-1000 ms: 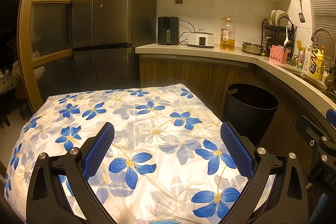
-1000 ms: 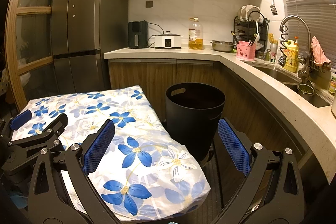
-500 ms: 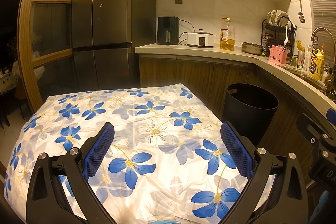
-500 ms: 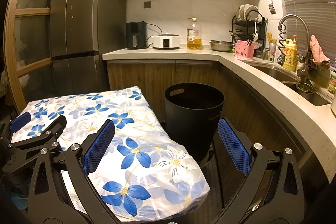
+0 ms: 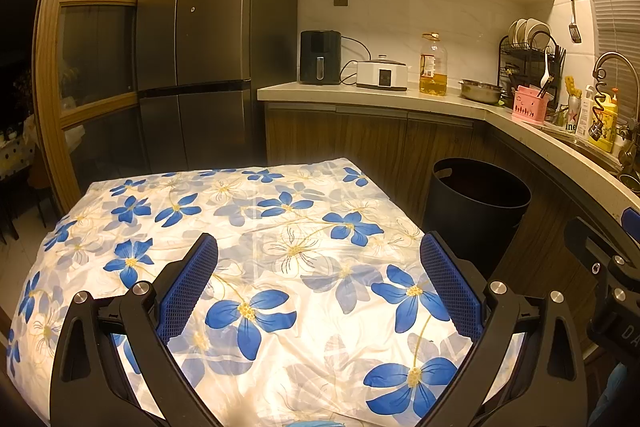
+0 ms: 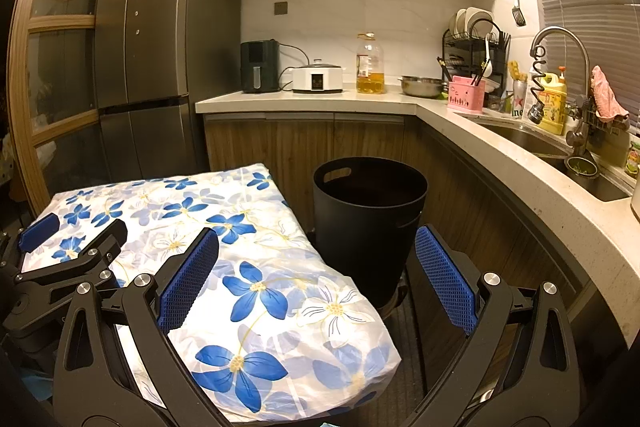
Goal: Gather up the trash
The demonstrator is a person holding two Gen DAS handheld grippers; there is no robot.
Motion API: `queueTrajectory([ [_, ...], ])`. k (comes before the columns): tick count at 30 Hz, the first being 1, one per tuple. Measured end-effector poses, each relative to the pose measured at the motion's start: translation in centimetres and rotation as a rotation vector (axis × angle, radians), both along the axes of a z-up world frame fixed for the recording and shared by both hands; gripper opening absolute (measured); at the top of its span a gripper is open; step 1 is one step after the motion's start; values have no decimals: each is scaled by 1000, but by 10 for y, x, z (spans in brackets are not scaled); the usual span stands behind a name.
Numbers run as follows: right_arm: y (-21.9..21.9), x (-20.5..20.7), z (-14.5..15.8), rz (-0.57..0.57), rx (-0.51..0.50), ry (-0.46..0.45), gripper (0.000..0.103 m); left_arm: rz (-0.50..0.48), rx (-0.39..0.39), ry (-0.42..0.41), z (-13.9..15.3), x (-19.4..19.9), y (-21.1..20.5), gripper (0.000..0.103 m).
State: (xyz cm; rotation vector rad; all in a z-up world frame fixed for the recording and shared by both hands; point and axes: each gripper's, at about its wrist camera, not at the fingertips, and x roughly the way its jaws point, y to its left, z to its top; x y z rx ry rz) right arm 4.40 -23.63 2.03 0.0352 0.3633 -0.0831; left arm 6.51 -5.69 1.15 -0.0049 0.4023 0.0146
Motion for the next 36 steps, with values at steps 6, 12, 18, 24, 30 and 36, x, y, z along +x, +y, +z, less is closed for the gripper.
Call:
queueTrajectory([
  [6,-1,0,0,-1,1,0,97,0,-1,-2,0,-1,0,97],
  [12,-1,0,0,0,2,1,97,2,-2,0,-1,-2,0,97],
  [18,-1,0,0,-1,1,1,97,-6,-5,-3,-1,-1,-1,90],
  [24,-2,1,-1,-4,3,3,97,-16,13,0,-2,0,-3,74],
  [30,-2,1,-2,-7,3,3,97,-14,20,0,-2,0,-4,72],
  [36,-2,0,-2,-7,4,3,97,8,14,6,-2,-1,-1,89],
])
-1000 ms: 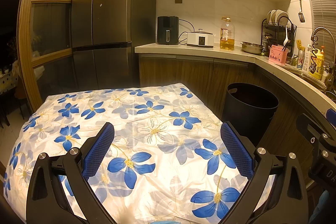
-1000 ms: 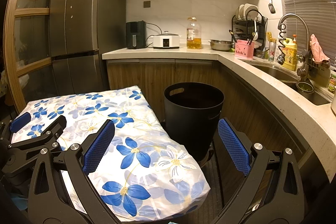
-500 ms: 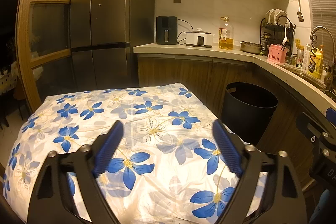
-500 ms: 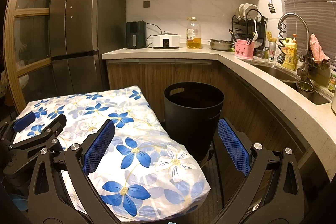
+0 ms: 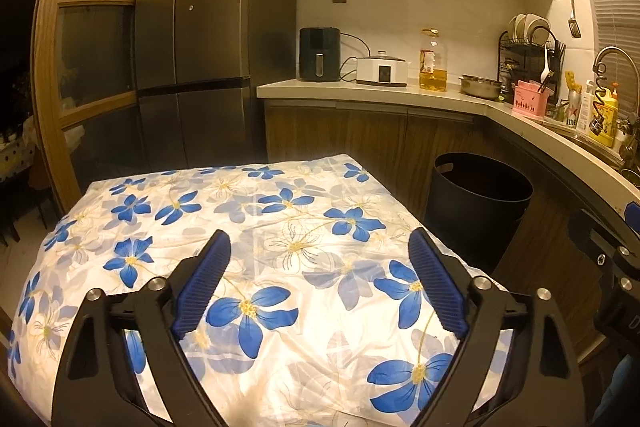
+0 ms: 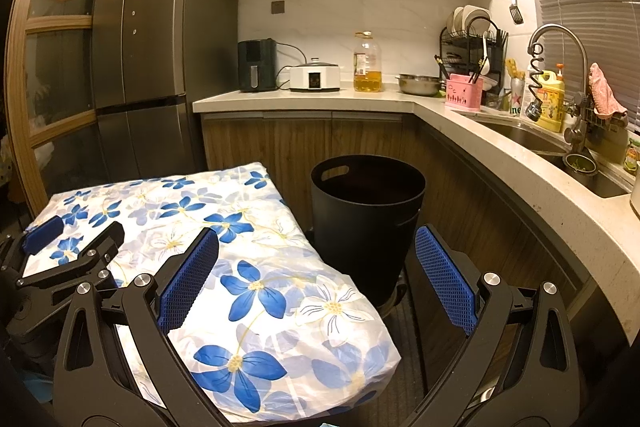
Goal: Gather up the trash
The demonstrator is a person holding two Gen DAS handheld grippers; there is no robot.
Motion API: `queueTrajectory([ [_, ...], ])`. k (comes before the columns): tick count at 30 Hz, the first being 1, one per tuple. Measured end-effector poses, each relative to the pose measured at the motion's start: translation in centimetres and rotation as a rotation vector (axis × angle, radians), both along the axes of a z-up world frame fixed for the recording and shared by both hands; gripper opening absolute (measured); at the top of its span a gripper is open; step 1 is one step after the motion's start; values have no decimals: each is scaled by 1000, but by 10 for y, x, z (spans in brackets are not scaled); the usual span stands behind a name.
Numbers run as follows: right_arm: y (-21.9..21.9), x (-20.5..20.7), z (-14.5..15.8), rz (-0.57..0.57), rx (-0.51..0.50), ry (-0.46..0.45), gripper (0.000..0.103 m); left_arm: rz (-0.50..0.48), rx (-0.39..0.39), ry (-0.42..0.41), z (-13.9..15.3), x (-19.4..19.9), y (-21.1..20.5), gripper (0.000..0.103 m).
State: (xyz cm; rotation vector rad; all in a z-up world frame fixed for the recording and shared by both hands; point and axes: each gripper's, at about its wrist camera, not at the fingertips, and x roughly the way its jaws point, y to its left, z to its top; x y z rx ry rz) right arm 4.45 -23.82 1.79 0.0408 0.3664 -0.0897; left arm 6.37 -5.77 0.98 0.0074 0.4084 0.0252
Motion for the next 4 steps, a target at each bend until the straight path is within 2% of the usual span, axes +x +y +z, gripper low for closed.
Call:
queueTrajectory([
  [2,0,0,0,1,0,0,97,17,2,-14,2,-1,2,95],
  [4,1,0,0,2,-1,-1,97,23,-7,-20,2,-1,5,96],
])
